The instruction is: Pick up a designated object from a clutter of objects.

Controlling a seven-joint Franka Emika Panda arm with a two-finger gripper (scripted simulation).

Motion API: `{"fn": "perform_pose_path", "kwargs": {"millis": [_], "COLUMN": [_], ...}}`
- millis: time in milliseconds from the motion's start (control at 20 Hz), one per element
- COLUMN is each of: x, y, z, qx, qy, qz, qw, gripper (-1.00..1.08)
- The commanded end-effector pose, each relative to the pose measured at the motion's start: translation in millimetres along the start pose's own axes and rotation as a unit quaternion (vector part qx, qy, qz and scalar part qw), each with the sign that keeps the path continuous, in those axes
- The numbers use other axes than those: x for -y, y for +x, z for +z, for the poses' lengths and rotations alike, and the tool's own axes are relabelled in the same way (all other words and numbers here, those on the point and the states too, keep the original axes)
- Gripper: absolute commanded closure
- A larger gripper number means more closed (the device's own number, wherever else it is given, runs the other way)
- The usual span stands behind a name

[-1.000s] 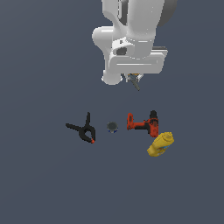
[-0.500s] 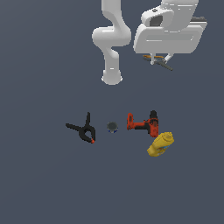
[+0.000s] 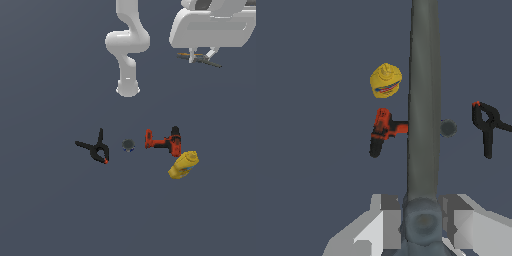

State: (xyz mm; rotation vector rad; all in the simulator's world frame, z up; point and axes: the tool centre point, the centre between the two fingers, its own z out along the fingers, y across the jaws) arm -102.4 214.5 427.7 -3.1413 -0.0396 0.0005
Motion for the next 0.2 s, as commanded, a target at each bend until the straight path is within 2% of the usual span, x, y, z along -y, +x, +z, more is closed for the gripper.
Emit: {"fn": "perform_pose_path", "kwargs": {"millis": [0,150], "x": [4.2,5.8], "y": [0.6,0.8], "z": [-4.1,-5.4], "qx": [0.000,0.000], "qy": [0.000,0.000], "qz": [0.001,0.001], "qw": [1.0000,1.0000], "gripper": [1.08,1.08]}}
